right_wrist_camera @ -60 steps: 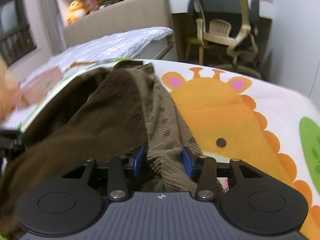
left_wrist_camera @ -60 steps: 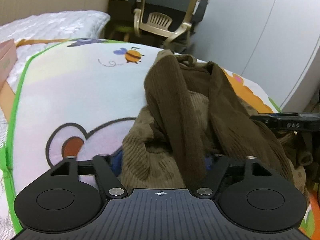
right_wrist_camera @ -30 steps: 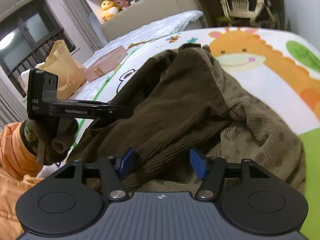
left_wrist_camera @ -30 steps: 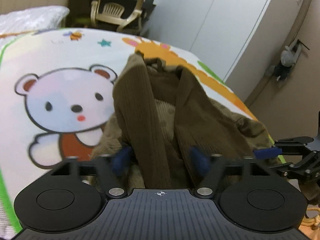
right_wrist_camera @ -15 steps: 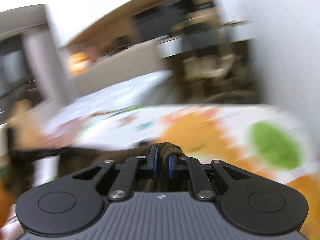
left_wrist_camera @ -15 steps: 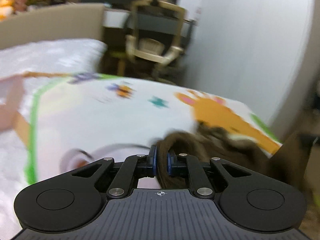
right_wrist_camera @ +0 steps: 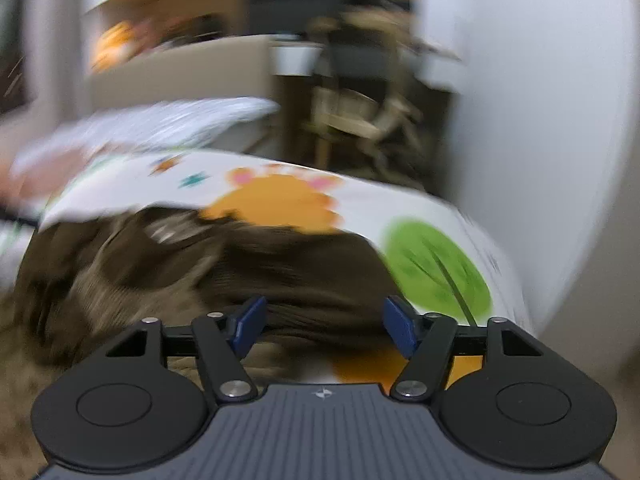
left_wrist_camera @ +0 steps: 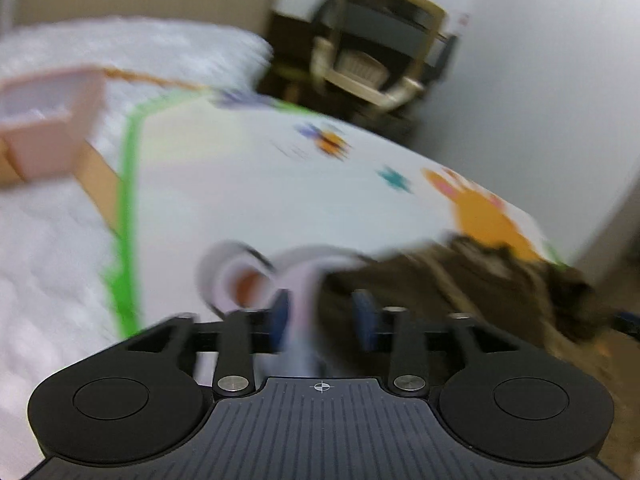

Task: Fold clothes

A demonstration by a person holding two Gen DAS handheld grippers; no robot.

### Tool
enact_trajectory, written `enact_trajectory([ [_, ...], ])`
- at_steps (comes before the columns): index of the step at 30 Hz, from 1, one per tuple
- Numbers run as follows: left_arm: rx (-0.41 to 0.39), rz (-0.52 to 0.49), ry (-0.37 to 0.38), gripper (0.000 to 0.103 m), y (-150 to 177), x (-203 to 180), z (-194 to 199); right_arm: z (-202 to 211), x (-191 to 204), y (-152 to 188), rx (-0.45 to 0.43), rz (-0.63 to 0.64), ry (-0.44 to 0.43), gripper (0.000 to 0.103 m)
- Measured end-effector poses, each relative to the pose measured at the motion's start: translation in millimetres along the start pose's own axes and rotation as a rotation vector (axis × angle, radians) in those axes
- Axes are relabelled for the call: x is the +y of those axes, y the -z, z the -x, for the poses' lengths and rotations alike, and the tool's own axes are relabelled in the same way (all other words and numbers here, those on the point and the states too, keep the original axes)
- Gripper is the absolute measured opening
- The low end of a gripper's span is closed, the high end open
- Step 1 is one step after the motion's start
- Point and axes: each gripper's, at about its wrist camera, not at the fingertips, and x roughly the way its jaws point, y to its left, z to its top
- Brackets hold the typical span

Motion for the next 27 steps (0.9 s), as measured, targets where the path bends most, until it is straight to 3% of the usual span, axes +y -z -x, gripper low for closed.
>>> enact_trajectory([
  [2,0.028,0.023,0.051,0.063,4.9,-2.0,2.1,-0.9,27.3,-5.5,-0.023,0.135,-0.014,0.069],
  [5,0.055,0.001,0.069,0.087,11.8,-15.9,-2.3,-27.5,53.0,-11.7,0.007,0.274,-0.001,0.083],
  [7,0.067,-0.033,0.059,0.089,16.2,-29.2,-7.9,-51.9,62.3,-13.2,0.055,0.346,0.025,0.083],
  [8,0.073,-0.050,0.054,0.089,18.4,-35.8,-10.7,-63.3,63.0,-13.6,0.071,0.375,0.044,0.074],
  [9,0.079,-0.067,0.049,0.089,20.6,-42.4,-13.5,-73.4,57.1,-13.6,0.074,0.390,0.073,0.041],
  [10,0.077,-0.065,0.049,0.090,19.8,-42.1,-13.8,-83.6,51.2,-13.5,0.077,0.405,0.102,0.031],
  [12,0.072,-0.059,0.049,0.090,17.9,-40.9,-14.2,-99.0,28.8,-18.2,0.062,0.373,0.196,0.028],
  [15,0.060,-0.057,0.030,0.091,14.3,-36.0,-11.2,-121.2,-12.9,-19.9,0.055,0.316,0.408,0.024],
  [17,0.063,-0.038,0.019,0.092,12.7,-31.5,-10.0,-133.4,-45.1,-15.6,0.095,0.238,0.470,0.024],
  [19,0.062,-0.012,0.014,0.093,13.9,-29.9,-7.3,-133.8,-70.4,-8.1,0.116,0.121,0.441,0.024],
  [22,0.028,-0.088,0.057,0.093,20.2,-46.7,5.2,-122.2,-79.4,-0.6,0.096,0.066,0.413,0.029],
  [25,0.021,-0.238,0.140,0.095,29.3,-82.4,15.7,-114.7,-77.0,4.7,0.078,0.053,0.420,0.046],
  [27,0.017,-0.336,0.176,0.097,37.7,-108.5,19.2,-109.4,-76.2,4.4,0.061,0.023,0.418,0.066],
])
